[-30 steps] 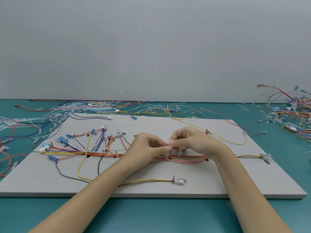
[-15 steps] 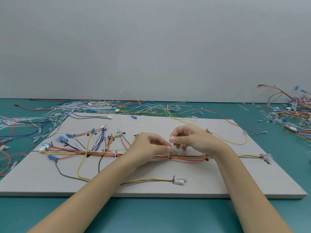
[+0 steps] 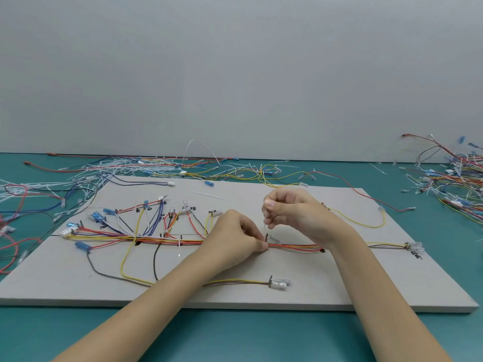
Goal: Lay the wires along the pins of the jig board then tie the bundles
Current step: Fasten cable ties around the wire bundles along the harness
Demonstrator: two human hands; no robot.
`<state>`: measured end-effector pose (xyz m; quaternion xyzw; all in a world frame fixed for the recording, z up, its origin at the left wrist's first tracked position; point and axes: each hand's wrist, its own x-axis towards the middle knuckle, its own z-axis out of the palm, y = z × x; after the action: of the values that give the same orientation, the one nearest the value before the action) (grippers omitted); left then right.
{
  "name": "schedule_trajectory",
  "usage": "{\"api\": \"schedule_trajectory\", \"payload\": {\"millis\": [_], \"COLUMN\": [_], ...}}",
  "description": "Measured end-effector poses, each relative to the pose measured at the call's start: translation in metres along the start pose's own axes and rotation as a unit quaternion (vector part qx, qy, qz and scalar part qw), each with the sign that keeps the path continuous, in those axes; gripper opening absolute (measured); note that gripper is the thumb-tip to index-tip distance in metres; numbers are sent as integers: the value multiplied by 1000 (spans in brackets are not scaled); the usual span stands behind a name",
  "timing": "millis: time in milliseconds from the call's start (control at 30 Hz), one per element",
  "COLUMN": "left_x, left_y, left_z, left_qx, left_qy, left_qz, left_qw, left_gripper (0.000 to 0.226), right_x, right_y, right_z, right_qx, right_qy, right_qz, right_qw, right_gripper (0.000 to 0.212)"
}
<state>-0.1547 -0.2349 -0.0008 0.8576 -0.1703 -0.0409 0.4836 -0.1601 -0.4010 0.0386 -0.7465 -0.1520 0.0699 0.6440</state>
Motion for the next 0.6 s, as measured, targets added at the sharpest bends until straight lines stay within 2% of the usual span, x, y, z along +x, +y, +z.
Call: {"api": "schedule_trajectory", "payload": {"millis": [133,200,267,333,400,433,533,567,600], "left_x": [-1,-3,-4,-2,5,10,31,39,47], "left_y": [-1,-2,0,4,6,8,2,-3,-10], "left_z": [2,2,-1,-9,-21,-29,-53,-60,-67], "left_qx": [35,53,69,84,84,88,162,202,235], "left_qy": [18,14,-13,-52,-45,-18,76,91,94], "left_qz": [29,41,47,36,31,39,57,50,40], "left_qw": [999,998,996,994,995,995,982,974,967], "left_gripper": [27,23,15,7,5,5,12,20,20], "right_x": [-3,-4,-2,1,6,7,9,10,10], "right_y": [-1,-3,-4,-1,3,5,9,10,12], "right_z": [-1,-2,-3,-6,-9,-10,-12,-12,-11], "right_qx": [13,18,32,18,-16,-28,-64,-81,-102], "right_qy": [-81,-87,-22,86,185,218,256,256,253], "right_qz": [29,40,37,37,52,58,63,62,60], "right_qw": [996,995,999,995,981,974,962,961,960], "right_gripper": [15,12,10,14,18,18,17,16,16]}}
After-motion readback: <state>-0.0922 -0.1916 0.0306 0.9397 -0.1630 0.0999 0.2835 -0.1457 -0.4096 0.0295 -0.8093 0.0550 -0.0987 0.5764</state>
